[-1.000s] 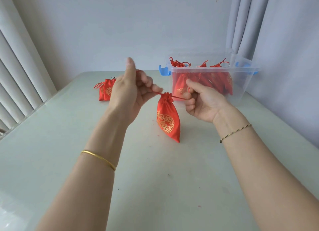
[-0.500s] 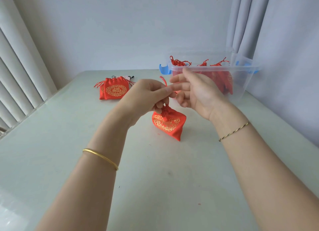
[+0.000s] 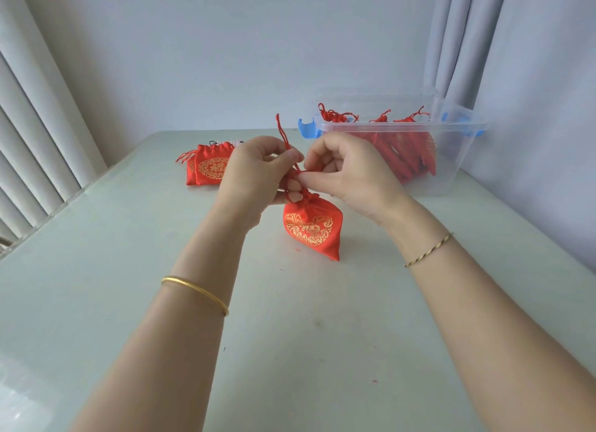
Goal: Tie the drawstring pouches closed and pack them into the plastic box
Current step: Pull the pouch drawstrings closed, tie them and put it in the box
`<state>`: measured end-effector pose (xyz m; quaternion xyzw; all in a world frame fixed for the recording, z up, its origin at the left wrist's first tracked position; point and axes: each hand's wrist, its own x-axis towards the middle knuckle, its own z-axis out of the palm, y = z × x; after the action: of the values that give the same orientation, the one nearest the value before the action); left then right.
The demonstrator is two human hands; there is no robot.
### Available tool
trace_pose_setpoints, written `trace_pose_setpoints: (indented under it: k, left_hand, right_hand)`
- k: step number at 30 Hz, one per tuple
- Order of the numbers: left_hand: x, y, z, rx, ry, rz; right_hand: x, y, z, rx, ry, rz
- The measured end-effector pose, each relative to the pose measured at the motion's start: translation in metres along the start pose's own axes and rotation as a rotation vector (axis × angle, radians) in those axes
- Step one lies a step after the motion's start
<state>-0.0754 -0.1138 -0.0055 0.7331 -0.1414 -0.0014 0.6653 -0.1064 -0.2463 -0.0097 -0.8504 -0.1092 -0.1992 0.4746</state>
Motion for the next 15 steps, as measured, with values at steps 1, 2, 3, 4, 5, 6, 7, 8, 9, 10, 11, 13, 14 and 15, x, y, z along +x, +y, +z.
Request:
trace_pose_setpoints:
  k: [1,2,3,4,5,6,7,8,9,10,11,13,14,15]
  left_hand:
    - [-0.0005,0.0005,-0.0002,0.002,0.013,-0.002]
    - [-0.0009,0.0010,0.0001,0.004,0.024,-0.004]
    - [-0.0010,0.0013,-0.0001,0.006,0.034,-0.003]
    - [-0.0010,0.0016,0.0001,0.009,0.042,-0.002]
    - [-0.0010,0.0015,0.0003,0.015,0.049,-0.001]
    - [-0.0012,0.0017,0.0007,0.023,0.055,0.000]
    - [-0.0010,0.0018,0.0010,0.025,0.059,0.000]
    - [-0.0007,0.0019,0.0014,0.021,0.062,0.000]
    - [-0.0006,0.0020,0.0020,0.020,0.067,0.002]
    - [-0.0004,0.0018,0.0023,0.026,0.071,0.008]
    - [0.0000,0.0017,0.0023,0.035,0.074,0.015]
    - [0.0010,0.0011,0.0005,0.078,0.091,0.044]
    - [0.0018,0.0006,-0.0008,0.119,0.114,0.077]
    - [0.0024,0.0002,-0.0022,0.189,0.151,0.132]
  right_hand:
    - [-0.0001,0.0003,0.0012,-0.031,0.012,-0.031]
    - [-0.0001,0.0009,0.0018,-0.056,0.026,-0.058]
    - [-0.0002,0.0015,0.0021,-0.081,0.038,-0.083]
    - [-0.0004,0.0018,0.0023,-0.114,0.049,-0.107]
    - [-0.0004,0.0018,0.0025,-0.158,0.057,-0.135]
    - [-0.0003,0.0018,0.0029,-0.205,0.061,-0.164]
    - [-0.0001,0.0016,0.0033,-0.249,0.065,-0.194]
    - [0.0003,0.0013,0.0040,-0.286,0.068,-0.224]
    - [0.0005,0.0011,0.0050,-0.320,0.073,-0.258]
    - [0.0007,0.0013,0.0058,-0.357,0.078,-0.296]
    - [0.0009,0.0018,0.0072,-0.400,0.082,-0.330]
    - [0.0017,0.0023,0.0099,-0.460,0.089,-0.352]
    - [0.0016,0.0019,0.0106,-0.454,0.088,-0.330]
    - [0.0016,0.0014,0.0101,-0.424,0.086,-0.290]
